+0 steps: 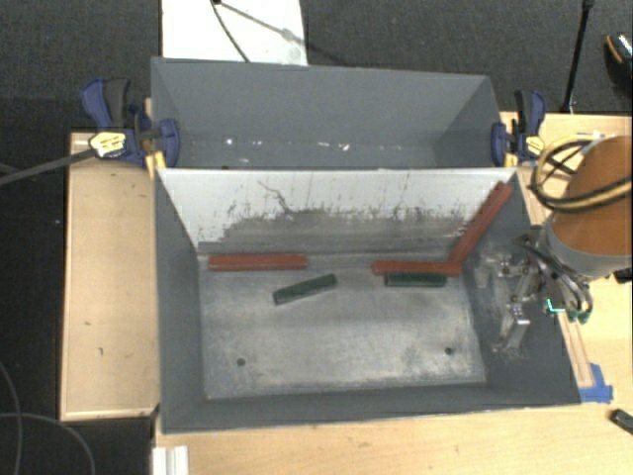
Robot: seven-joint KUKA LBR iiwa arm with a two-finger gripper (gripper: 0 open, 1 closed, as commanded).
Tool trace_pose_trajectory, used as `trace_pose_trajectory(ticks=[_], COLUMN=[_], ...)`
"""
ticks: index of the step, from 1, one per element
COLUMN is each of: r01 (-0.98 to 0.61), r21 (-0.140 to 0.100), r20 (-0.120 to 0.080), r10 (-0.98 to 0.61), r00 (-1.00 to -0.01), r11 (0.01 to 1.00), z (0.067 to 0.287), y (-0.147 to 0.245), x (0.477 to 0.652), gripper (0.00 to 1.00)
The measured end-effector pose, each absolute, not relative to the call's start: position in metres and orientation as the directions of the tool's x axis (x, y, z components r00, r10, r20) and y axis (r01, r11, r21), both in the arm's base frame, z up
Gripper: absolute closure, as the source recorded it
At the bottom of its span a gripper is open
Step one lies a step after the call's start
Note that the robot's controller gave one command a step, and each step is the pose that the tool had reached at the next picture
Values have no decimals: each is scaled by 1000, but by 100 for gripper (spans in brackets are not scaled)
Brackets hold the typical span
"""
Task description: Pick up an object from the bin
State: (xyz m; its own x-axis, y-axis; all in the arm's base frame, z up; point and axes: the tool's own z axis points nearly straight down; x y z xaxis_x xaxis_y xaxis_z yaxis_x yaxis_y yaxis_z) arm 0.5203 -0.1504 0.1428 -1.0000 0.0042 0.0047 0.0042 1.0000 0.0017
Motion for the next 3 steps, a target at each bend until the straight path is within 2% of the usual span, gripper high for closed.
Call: trace_pose_trajectory(ticks=[1,2,3], r01=[-395,-219,-301], r21=[1,4,-2], r20=[0,-1,-14], r10=[-395,-219,-301], r00=[-919,-976,-954], r11=[919,976,954], z=[169,80,174], y=[-143,-84,-31], x=[490,549,581], gripper=[0,0,0])
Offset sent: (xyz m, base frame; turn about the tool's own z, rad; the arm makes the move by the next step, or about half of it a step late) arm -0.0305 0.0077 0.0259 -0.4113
